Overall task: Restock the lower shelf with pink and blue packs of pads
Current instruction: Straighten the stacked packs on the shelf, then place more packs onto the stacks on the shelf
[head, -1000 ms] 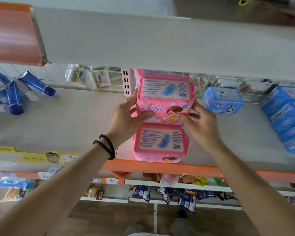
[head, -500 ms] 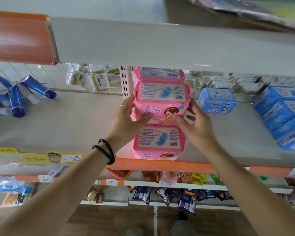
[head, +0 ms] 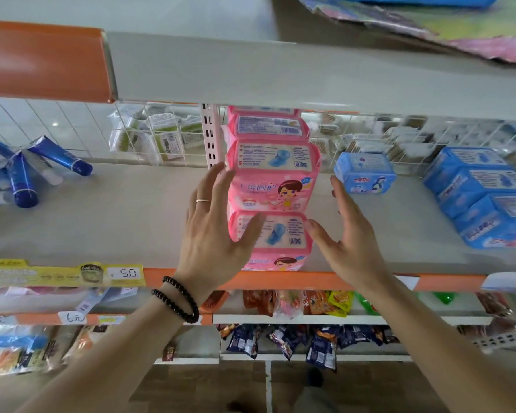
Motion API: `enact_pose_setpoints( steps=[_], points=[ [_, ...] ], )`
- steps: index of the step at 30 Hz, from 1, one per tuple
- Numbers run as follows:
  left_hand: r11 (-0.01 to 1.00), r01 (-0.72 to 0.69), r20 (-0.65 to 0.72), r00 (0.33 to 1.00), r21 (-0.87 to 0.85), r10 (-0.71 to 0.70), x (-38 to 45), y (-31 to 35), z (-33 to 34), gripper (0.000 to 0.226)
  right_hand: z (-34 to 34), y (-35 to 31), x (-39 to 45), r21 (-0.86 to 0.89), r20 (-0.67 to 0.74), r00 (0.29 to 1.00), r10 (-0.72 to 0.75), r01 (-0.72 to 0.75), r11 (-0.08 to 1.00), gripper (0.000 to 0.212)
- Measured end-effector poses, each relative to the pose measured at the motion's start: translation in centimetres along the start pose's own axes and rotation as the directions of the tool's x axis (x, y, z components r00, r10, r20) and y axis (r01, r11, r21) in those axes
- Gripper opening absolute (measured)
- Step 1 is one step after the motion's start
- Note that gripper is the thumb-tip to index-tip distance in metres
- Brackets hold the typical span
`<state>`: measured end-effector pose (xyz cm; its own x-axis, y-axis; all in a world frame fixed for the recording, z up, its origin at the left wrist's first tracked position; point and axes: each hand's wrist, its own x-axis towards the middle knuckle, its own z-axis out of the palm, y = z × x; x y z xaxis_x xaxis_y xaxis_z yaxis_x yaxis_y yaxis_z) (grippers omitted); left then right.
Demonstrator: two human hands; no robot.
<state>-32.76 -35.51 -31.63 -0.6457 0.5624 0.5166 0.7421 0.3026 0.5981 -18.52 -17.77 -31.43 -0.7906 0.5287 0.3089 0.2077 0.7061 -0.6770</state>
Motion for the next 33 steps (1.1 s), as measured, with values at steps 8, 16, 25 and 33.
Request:
enact_pose_setpoints(
  steps=[8,16,25,33],
  points=[
    [0.985,-0.148,0.004,0.989,0.089,0.148,-2.5,4.3,-0.8,0.065,-2.8,-2.3,-2.6,-0.079,-0.010,0.975,-0.222,0.221,0.972,0.067],
    [0.960,-0.197,-0.029,0.978,0.197,0.207,-3.9,11.8,-2.4,0.059,-8.4,-2.8,-4.8,-0.046,-0.050,0.926,-0.374,0.372,0.927,0.063],
    [0.946,-0.227,-0.100,0.962,0.231,0.255,-4.9,23.7,-0.1,0.063,-20.5,-0.5,-8.6,0.034,-0.147,0.867,-0.476,0.485,0.874,0.063],
    [0.941,-0.263,-0.130,0.947,0.214,0.295,-6.0,29.9,0.4,0.063,-26.5,-0.9,-9.8,0.064,-0.185,0.807,-0.560,0.579,0.813,0.059]
  ],
)
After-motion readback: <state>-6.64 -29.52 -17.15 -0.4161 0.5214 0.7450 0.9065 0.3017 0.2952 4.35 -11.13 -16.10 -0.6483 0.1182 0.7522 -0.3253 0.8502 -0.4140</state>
